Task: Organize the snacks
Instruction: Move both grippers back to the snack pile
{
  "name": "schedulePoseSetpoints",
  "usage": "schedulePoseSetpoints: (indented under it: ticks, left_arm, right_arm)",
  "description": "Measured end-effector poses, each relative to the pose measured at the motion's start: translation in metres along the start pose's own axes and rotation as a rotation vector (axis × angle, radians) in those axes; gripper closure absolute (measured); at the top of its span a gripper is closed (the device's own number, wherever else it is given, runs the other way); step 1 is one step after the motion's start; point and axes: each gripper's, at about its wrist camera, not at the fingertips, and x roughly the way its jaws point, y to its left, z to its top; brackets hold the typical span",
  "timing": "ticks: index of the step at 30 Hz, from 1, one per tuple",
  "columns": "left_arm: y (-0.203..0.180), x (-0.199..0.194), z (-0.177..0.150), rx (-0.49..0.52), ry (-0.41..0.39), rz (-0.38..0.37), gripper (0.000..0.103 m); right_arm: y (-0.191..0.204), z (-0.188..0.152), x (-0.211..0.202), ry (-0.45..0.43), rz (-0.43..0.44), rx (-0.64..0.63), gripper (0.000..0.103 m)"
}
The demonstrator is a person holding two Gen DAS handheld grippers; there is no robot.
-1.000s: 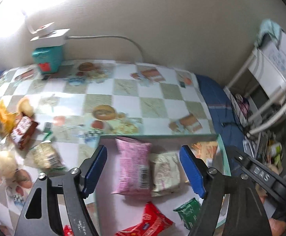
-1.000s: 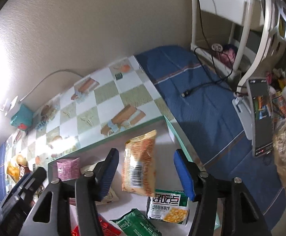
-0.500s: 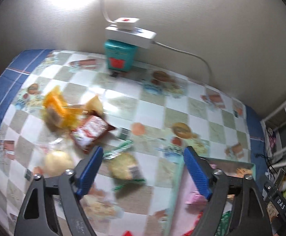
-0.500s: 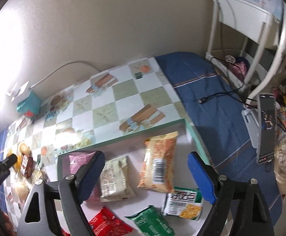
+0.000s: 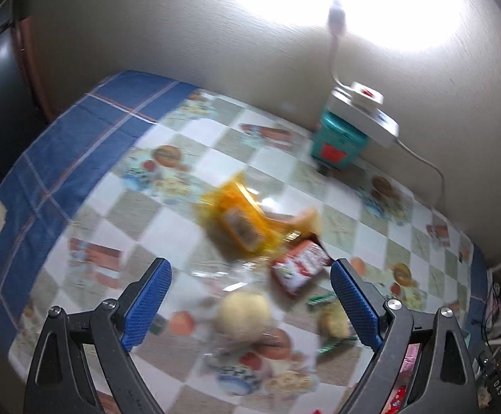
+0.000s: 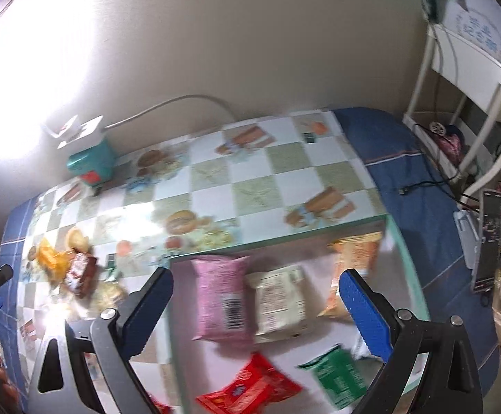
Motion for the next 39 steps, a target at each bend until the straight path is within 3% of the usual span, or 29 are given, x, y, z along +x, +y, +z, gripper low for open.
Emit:
schedulePoseSetpoints:
  ticks: [11,18,31,35,39]
  left_arm:
    - [0.064,-0.021,-0.005,-0.100,0.037,-0.004,0.009]
    - [0.086,-0.020,-0.025,-0.117,0.099,0.001,0.009]
    - [0.074,-0.021,-0.077,-0.076,0.160,0.049,0.009]
    - [0.069,-0.013,-0.085,-0.071,0.205,0.000,0.009]
    - [0.064,-0.016,-0.084,-0.057,0.191,0.003,0.009]
  right_arm:
    - [0.079,-0.028,-0.012,0.061,0.128,-0.058,0.004]
    - [0.097,-0.053,-0.008,0.128,0.121,-0.089,0.004]
    - [0.106,-0.104,0.005,0.241,0.092,-0.148,0.005]
    - [0.114,-0.114,0.008,0.263,0.088,-0.180,0.006]
    - [0.120,-0.125,0.020,0.321,0.111,-0.200,0.020]
